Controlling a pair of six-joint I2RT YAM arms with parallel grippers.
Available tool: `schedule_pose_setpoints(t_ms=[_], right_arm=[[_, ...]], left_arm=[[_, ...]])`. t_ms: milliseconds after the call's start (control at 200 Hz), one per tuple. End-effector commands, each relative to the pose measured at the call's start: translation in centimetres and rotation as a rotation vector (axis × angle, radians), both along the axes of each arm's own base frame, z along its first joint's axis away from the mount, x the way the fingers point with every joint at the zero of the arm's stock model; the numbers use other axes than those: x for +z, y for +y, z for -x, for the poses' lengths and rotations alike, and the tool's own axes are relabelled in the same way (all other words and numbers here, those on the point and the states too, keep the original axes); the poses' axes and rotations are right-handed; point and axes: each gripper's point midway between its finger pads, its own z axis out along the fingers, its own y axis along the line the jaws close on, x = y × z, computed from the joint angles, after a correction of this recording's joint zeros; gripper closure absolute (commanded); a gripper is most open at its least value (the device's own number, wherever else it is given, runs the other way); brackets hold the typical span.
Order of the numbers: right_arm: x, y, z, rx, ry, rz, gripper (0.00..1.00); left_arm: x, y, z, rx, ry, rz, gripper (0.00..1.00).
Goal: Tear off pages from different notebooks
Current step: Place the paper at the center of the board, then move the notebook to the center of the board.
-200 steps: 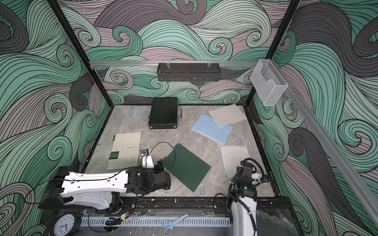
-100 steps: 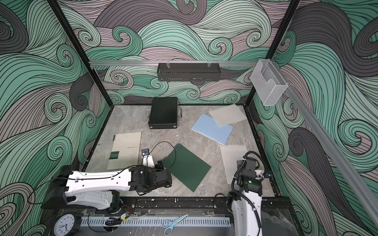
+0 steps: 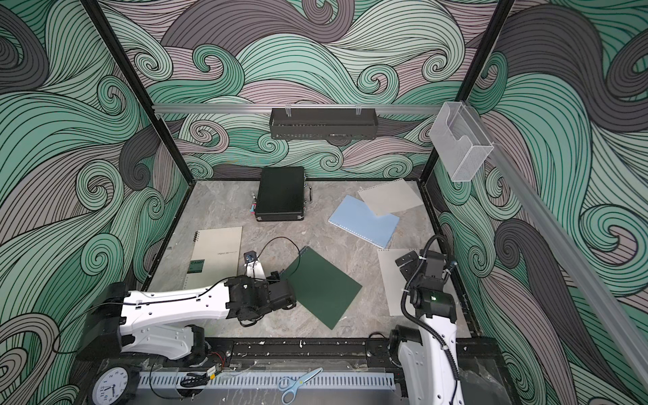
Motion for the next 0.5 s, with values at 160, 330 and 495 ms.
schedule_pose_setpoints(t_ms=[160, 330, 495], right_arm=[[2.3, 7.6, -3.7, 0.369, -0.079, 0.158, 0.01], [1.5, 12.4, -5.1, 0.546, -0.120, 0.168, 0.01], [-0.2, 15.0, -5.5, 0.640, -0.061, 0.227, 0.01]], left_arm=[[-2.4, -0.7, -0.5, -0.010, 0.087, 0.031, 0.27], [-3.7, -0.7, -0.6, -0.004, 0.127, 0.045, 0.27], [-5.1, -1.1, -0.5, -0.001, 0.168, 0.079, 0.27]])
